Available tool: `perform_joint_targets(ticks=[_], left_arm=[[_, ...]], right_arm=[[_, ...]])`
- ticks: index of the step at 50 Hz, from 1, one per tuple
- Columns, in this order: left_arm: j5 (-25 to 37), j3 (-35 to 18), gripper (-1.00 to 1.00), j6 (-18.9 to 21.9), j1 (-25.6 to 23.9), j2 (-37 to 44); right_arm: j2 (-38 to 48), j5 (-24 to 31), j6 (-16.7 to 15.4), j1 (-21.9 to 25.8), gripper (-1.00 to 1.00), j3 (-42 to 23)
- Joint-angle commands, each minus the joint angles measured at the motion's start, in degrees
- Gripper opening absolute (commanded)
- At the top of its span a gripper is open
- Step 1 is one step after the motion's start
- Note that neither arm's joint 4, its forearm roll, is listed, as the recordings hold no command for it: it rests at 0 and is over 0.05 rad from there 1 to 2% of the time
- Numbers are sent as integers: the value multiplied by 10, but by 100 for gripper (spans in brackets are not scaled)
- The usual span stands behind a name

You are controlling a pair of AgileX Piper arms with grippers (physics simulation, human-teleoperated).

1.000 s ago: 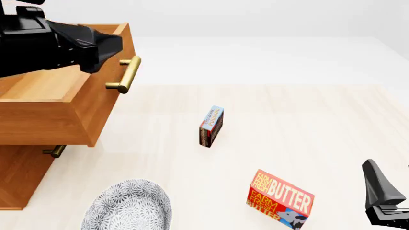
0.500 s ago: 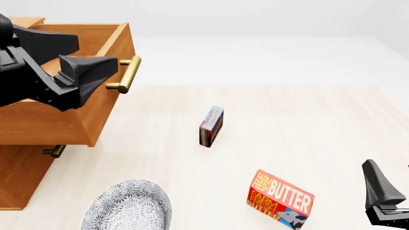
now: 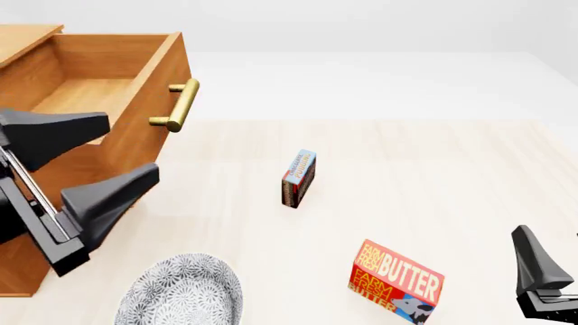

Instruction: Put the chocolate pudding in the top drawer of the cabinet and close it.

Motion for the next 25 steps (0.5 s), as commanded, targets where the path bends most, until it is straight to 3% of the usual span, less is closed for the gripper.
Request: perform_joint_targets(ticks=[1,12,25], left_arm=[[-37,67,100,22,-38,-30],[-125,113,100,22,-84,-5],[-228,172,100,-12,-111,4]], right_arm=[[0,0,0,0,100,0],[0,0,0,0,100,0],[0,0,0,0,100,0]])
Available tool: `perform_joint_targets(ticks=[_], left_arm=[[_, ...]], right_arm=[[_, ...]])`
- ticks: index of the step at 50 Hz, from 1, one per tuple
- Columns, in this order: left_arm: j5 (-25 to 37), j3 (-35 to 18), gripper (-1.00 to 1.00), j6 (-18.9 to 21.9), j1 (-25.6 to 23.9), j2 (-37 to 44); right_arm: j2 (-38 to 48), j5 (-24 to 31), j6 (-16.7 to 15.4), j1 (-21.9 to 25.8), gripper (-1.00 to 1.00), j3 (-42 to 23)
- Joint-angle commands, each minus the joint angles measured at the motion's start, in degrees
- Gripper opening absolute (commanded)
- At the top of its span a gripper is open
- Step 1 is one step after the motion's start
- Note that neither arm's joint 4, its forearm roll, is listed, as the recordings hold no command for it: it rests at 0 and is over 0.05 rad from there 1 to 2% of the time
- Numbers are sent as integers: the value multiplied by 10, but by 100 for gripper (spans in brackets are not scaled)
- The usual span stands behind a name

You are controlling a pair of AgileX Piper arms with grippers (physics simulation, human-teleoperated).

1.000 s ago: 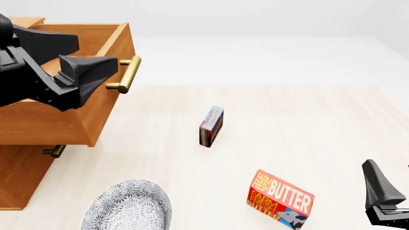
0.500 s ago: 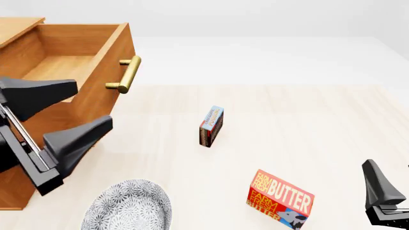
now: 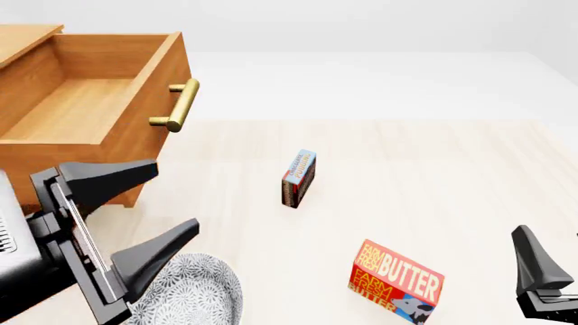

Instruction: Put the chocolate pudding in the top drawer of the cabinet and close it.

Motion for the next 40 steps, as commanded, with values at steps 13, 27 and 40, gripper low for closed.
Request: perform_joint_targets(ticks=[13,27,40], left_arm=[[-183,89,100,-47,-48,58],[-285,95,100,-75,-67,168],[-314,69,100,-95,-73,242]], right_arm=[[0,0,0,0,100,0],[0,0,0,0,100,0],[0,0,0,0,100,0]])
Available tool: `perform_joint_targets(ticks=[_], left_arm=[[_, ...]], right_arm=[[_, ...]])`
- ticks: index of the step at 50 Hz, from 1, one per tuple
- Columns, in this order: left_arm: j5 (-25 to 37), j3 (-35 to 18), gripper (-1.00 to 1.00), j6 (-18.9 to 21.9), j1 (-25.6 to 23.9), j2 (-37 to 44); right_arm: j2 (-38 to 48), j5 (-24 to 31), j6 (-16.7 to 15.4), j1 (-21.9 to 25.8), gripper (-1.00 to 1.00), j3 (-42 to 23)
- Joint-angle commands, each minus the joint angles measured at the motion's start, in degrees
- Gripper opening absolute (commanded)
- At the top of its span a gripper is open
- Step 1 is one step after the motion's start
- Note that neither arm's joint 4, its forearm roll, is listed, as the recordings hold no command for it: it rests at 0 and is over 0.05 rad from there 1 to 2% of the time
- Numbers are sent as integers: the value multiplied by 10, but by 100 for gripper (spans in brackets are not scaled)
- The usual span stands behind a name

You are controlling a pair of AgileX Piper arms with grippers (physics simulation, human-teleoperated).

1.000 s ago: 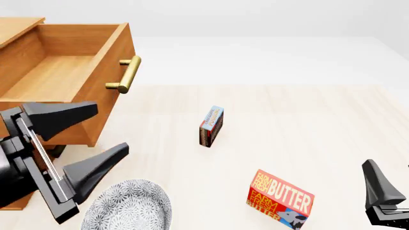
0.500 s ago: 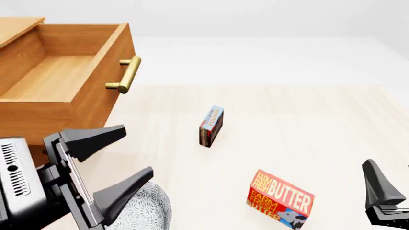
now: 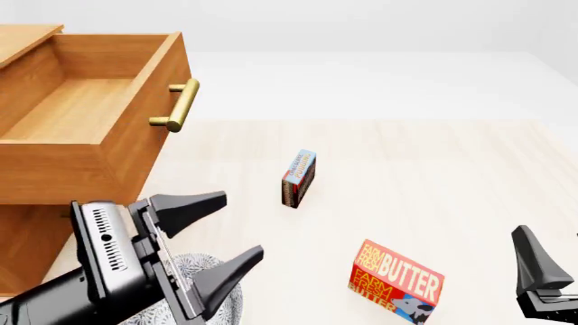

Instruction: Put the chocolate pudding in the top drawer of the cabinet and close it.

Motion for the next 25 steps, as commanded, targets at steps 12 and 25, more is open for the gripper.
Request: perform_joint_targets(ticks=[12,25], left_arm=[[-18,-67,100,-43,1,132],[-1,-114,100,-89,27,206]], right_arm=[[0,0,0,0,100,0],[0,0,0,0,100,0]])
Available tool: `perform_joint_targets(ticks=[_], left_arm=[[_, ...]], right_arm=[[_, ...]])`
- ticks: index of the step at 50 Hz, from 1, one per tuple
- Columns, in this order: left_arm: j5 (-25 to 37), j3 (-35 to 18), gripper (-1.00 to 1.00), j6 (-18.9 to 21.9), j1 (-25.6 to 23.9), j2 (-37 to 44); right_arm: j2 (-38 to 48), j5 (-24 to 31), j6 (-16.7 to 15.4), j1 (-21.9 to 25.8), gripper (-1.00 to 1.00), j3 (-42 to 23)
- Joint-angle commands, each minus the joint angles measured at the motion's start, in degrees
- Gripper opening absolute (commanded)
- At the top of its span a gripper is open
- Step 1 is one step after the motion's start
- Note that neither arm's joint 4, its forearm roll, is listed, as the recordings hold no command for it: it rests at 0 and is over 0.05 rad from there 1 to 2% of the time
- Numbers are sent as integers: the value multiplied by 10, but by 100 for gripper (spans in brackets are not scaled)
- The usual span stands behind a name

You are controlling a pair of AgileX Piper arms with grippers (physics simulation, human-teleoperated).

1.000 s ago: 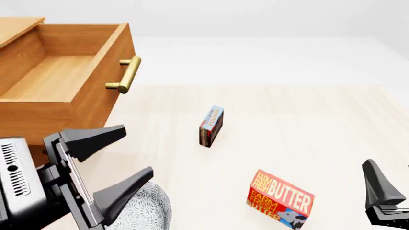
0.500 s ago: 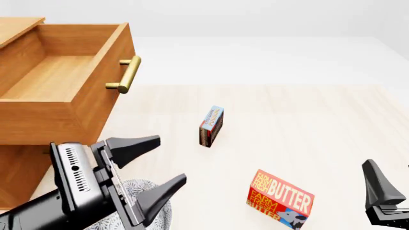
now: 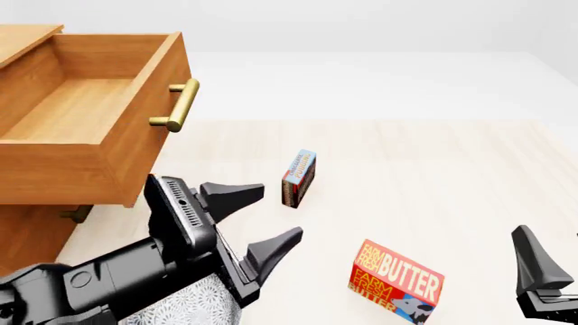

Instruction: Put the chocolate pudding in the top drawer of the cabinet and close it.

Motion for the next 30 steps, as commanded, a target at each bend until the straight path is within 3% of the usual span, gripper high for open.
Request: perform_joint_targets(ticks=[1,16,19,22,28,30], left_arm=[[14,-38,100,-38,21,59],[29,-77,100,-72,28,112],[65,-104,100,-78,18,107],[33,-88,100,-81,24,128],[55,-105,100,-89,34,127],[53,-103,100,-89,58,129]], right_arm=[[0,0,0,0,100,0],[0,0,0,0,100,0],[0,0,0,0,100,0],[0,0,0,0,100,0],[0,0,0,0,100,0],[0,0,0,0,100,0]])
